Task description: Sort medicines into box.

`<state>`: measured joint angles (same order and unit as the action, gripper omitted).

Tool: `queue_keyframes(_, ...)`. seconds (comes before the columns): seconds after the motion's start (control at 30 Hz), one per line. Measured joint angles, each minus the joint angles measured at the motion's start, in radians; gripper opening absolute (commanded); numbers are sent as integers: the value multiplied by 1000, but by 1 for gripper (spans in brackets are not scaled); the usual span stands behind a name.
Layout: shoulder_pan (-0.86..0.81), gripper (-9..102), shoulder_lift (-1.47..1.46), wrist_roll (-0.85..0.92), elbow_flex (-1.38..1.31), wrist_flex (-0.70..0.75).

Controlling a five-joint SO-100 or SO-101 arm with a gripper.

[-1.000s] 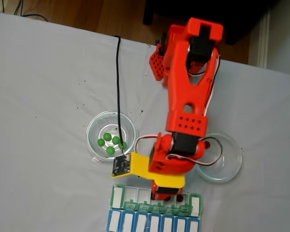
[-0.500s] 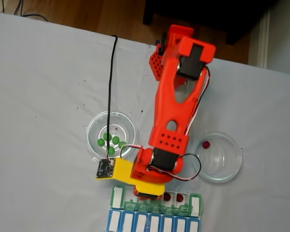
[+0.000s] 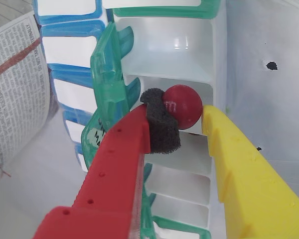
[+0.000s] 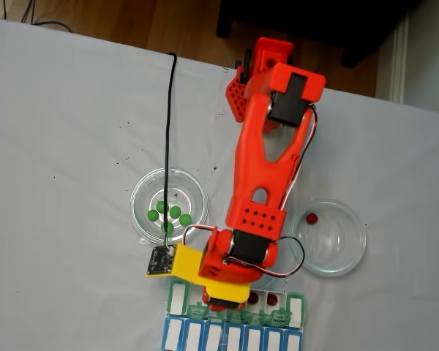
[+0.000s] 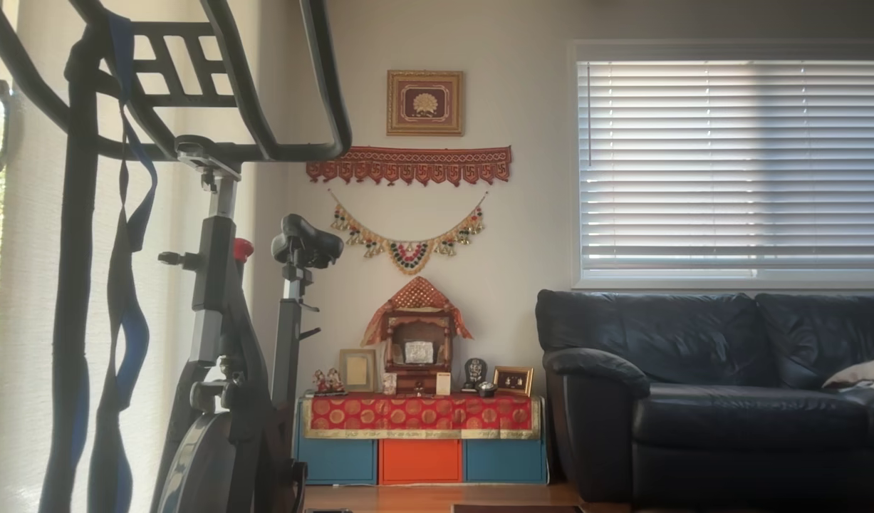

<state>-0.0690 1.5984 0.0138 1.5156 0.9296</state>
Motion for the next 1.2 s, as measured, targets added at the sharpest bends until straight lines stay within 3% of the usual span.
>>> queue_keyframes(0.63,51,5,0,29,147,-244)
queue_keyframes(0.97,52,21,0,60,155,-232)
queue_keyframes(1.2,61,24,32,92,172,-179)
